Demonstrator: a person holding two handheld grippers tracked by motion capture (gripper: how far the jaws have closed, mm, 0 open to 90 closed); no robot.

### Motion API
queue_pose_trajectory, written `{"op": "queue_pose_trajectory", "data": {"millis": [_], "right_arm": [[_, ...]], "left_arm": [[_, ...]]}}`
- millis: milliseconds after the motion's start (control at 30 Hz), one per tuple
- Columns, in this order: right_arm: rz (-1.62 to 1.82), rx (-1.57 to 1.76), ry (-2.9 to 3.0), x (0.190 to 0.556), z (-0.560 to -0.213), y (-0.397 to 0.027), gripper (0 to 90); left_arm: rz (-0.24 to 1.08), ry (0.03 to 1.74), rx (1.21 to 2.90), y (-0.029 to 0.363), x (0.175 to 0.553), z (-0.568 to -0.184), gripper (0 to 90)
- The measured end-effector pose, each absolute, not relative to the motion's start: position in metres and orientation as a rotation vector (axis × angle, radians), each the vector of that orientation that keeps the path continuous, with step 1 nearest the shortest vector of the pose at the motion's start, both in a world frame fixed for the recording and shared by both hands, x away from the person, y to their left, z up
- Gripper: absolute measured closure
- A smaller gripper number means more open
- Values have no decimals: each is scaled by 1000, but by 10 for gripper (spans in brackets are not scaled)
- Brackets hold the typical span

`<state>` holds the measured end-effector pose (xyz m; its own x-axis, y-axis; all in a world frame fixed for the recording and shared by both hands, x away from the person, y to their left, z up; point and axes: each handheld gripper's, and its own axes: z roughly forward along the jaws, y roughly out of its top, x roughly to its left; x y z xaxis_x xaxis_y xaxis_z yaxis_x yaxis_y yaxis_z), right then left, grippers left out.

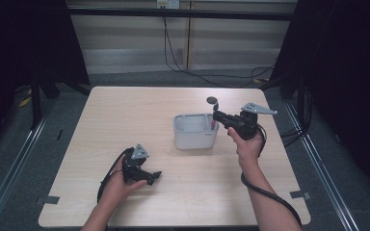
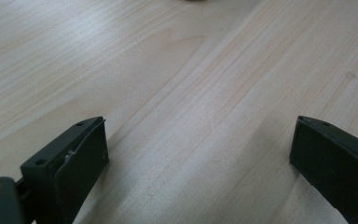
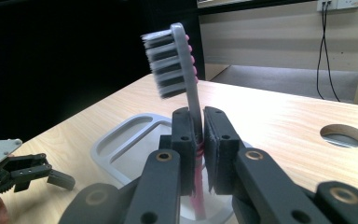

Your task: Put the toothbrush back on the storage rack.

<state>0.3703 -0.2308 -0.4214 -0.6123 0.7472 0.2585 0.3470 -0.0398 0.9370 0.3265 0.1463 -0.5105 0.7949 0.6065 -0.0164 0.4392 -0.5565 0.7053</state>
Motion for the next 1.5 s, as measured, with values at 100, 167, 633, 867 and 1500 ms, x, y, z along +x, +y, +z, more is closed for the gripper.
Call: {"op": "queue_pose_trajectory", "data": {"millis": [100, 167, 633, 867, 1500], "right_arm": [[1686, 1153, 1919, 370, -423, -231, 831], [1692, 1148, 1918, 369, -425, -231, 831], [1696, 1143, 1919, 364, -433, -234, 826], [1686, 1146, 1932, 361, -436, -235, 822], [1679, 1126, 1939, 353, -436, -238, 824]], "left_arm": [[295, 770, 2250, 146, 326, -511, 38], [295, 769, 2251, 146, 326, -511, 38], [295, 774, 2244, 146, 326, -511, 38], [295, 775, 2244, 146, 326, -511, 38], [295, 774, 2245, 146, 326, -511, 38]]}}
